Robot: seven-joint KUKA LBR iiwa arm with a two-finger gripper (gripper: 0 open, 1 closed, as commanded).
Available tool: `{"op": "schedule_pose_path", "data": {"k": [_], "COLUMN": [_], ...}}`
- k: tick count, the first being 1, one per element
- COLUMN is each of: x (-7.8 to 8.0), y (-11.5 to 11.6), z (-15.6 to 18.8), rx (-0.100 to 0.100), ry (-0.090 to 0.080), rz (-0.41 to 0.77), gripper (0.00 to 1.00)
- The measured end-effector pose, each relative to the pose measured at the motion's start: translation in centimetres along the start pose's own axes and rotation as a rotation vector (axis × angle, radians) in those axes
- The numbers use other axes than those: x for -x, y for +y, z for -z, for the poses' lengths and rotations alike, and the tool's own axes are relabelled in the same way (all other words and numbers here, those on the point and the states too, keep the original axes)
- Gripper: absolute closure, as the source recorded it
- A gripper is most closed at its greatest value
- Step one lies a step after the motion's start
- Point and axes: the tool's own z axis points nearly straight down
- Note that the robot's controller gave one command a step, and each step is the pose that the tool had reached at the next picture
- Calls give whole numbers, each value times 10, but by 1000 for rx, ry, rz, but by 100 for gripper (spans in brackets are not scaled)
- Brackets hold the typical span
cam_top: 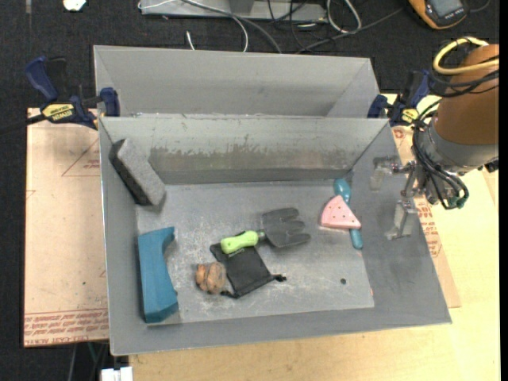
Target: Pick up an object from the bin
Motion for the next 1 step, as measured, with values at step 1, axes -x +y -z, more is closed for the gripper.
{"op": "schedule_pose_path", "data": {"k": [1], "x": [1], "y": [1], "z": [5], "rx": [-2], "ry": [-7], "rz": [4], "gripper": [0]}}
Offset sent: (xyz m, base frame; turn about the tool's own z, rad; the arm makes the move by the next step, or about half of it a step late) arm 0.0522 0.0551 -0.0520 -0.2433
